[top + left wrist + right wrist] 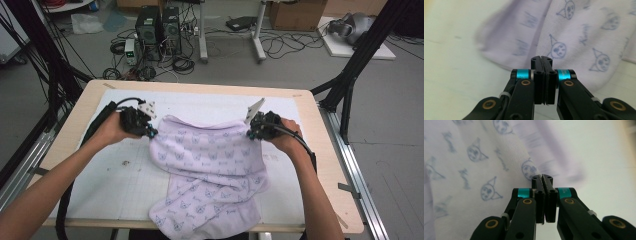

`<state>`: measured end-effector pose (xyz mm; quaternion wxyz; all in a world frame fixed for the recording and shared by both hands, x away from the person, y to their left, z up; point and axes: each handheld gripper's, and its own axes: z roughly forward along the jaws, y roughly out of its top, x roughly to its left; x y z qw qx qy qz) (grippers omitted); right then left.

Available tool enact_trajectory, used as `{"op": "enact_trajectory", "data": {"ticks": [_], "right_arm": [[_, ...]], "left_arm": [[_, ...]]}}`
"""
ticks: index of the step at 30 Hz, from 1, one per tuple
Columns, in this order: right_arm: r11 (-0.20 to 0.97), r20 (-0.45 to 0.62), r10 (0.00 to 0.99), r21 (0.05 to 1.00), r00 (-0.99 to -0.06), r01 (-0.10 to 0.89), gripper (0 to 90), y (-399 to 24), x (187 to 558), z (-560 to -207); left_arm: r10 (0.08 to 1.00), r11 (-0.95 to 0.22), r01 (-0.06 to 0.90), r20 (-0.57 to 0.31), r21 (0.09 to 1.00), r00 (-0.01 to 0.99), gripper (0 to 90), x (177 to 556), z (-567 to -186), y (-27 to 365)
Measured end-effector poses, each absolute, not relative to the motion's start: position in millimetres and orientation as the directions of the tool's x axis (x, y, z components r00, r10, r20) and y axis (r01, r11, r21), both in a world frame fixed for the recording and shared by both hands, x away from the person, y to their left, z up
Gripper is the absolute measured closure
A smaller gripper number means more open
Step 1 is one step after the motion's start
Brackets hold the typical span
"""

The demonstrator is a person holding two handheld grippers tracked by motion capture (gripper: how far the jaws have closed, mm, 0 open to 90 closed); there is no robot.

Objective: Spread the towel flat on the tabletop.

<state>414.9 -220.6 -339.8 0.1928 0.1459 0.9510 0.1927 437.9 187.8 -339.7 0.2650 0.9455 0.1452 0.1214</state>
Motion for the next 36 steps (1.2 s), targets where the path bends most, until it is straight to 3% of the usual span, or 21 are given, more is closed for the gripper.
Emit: {"op": "enact_trajectory", "data": {"ticks": [2, 3, 4, 5, 10, 14, 17, 23, 30, 36], "right_arm": [[0.820, -0.401, 0.468, 0.529, -0.787, 0.218, 89.3, -226, 422, -327], [0.775, -0.369, 0.503, 0.593, -0.781, 0.219, 85.7, -231, 425, -322], [0.737, -0.328, 0.527, 0.636, -0.784, 0.229, 70.0, -234, 429, -321], [0.724, -0.320, 0.544, 0.646, -0.776, 0.242, 66.6, -235, 430, -321], [0.794, -0.237, 0.432, 0.558, -0.870, 0.241, 59.6, -238, 422, -333], [0.878, -0.163, 0.286, 0.439, -0.944, 0.190, 57.1, -229, 409, -350], [0.929, -0.149, 0.185, 0.348, -0.971, 0.123, 57.0, -217, 396, -361], [0.944, -0.118, 0.143, 0.315, -0.983, 0.099, 58.1, -210, 383, -380], [0.977, -0.126, 0.115, 0.193, -0.985, 0.089, 60.4, -209, 380, -394], [0.984, -0.072, 0.121, 0.137, -0.990, 0.111, 72.6, -210, 389, -406]], "left_arm": [[0.392, -0.770, 0.213, 0.182, 0.601, 0.902, 88.0, 450, -329, 194], [0.404, -0.759, 0.226, 0.170, 0.610, 0.899, 80.6, 455, -328, 196], [0.431, -0.756, 0.259, 0.158, 0.601, 0.888, 59.4, 459, -329, 196], [0.434, -0.765, 0.273, 0.153, 0.584, 0.888, 49.1, 460, -331, 198], [0.314, -0.806, 0.203, 0.111, 0.556, 0.943, 46.1, 443, -344, 189], [0.164, -0.861, 0.090, 0.105, 0.501, 0.981, 44.7, 415, -357, 165], [0.119, -0.873, 0.061, 0.090, 0.483, 0.989, 44.8, 398, -365, 153], [0.070, -0.895, 0.011, 0.115, 0.446, 0.991, 46.7, 378, -381, 136], [0.100, -0.914, 0.039, 0.132, 0.405, 0.986, 51.5, 388, -397, 123], [0.137, -0.920, 0.083, 0.116, 0.383, 0.984, 62.5, 403, -404, 123]]}}
